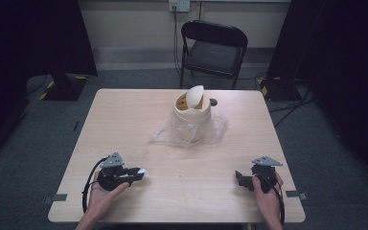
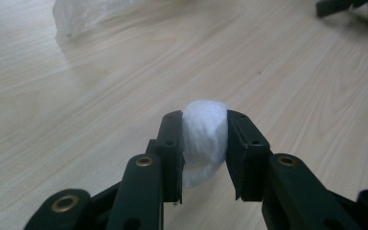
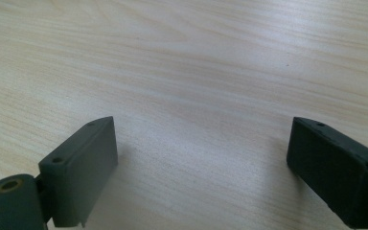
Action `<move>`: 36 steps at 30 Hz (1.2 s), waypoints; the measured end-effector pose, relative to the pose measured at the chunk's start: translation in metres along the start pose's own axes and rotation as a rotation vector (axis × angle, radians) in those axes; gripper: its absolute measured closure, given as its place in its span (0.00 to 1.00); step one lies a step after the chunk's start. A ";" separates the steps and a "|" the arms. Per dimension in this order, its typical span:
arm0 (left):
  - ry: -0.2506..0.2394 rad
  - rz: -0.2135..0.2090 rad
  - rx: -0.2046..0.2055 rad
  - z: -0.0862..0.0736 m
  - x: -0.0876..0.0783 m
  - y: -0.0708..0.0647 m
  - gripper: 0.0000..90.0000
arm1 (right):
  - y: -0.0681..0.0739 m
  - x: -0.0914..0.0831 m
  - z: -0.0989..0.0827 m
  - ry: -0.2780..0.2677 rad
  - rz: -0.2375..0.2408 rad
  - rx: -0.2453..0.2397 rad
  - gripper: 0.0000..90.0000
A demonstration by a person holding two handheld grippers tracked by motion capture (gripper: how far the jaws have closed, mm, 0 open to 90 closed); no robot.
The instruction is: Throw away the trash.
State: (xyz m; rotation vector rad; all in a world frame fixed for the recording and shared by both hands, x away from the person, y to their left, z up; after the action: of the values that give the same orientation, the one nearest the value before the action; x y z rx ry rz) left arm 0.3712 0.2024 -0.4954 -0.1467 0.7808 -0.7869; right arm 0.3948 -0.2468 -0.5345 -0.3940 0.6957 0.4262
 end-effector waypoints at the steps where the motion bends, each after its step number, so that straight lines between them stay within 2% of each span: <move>1: -0.002 0.006 0.007 0.002 -0.002 0.000 0.77 | 0.000 0.000 0.000 0.001 -0.002 0.003 0.11; 4: -0.012 0.002 -0.008 0.005 -0.002 0.002 0.77 | 0.000 0.000 0.000 0.000 -0.001 0.002 0.11; 7: -0.021 0.004 0.001 0.010 -0.004 0.002 0.77 | 0.000 0.000 0.000 0.001 -0.001 0.003 0.10; 11: -0.061 -0.016 -0.019 0.021 -0.007 0.003 0.77 | 0.000 0.000 0.000 0.001 -0.001 0.002 0.10; 22: -0.114 -0.010 -0.041 0.045 -0.006 0.015 0.77 | 0.000 0.000 0.000 0.001 -0.002 0.003 0.10; 30: -0.125 -0.017 -0.023 0.065 -0.004 0.011 0.77 | 0.000 0.000 0.000 0.001 -0.002 0.003 0.10; 33: -0.134 -0.032 -0.019 0.073 -0.002 0.007 0.77 | 0.000 0.000 0.000 0.001 -0.001 0.002 0.10; 36: -0.127 -0.028 0.001 0.078 0.002 0.003 0.77 | 0.000 0.000 0.000 0.001 -0.001 0.003 0.10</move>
State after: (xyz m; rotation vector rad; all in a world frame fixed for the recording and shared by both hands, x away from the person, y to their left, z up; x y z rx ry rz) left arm 0.4271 0.1911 -0.4413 -0.2050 0.6595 -0.7965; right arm 0.3948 -0.2467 -0.5345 -0.3924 0.6973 0.4237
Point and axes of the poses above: each handheld gripper's, and its own axes: x roughly forward along the jaws, z roughly out of its top, y roughly to its left, the point moved 5 cm from there along x, roughly forward along the jaws, and after that the axes turned 15 degrees about -x, right-handed, at the moved point
